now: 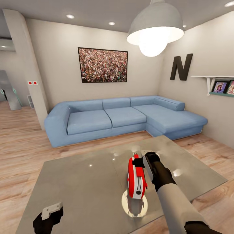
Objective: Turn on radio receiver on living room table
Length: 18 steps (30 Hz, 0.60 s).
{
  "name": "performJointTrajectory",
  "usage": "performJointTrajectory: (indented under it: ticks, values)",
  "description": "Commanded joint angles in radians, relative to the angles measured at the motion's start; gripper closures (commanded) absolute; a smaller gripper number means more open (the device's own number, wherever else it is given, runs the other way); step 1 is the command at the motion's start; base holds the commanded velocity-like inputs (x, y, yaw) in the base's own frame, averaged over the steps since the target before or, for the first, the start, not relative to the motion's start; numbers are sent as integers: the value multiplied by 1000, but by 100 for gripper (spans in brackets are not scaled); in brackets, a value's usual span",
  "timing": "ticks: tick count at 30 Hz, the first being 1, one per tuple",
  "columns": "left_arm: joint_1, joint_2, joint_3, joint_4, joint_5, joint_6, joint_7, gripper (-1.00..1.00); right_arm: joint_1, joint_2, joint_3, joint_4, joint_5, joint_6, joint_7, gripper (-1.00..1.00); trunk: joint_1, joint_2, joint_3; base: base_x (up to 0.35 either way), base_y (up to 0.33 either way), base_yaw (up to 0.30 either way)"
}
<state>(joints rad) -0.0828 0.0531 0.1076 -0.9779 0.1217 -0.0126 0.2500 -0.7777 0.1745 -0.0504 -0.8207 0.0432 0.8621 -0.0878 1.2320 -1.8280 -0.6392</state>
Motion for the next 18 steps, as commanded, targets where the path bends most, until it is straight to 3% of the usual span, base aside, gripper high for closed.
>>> performJointTrajectory:
  ticks: [1, 18]
  values:
    - [0, 0, 0, 0, 0, 0, 0, -100, 0, 0, 0, 0, 0, 0, 0, -100, 0, 0, 0, 0, 0, 0]
    - [0, 1, 0, -1, 3, -1, -5, -100, 0, 0, 1, 30, 0, 0, 0, -100, 0, 0, 0, 0, 0, 0]
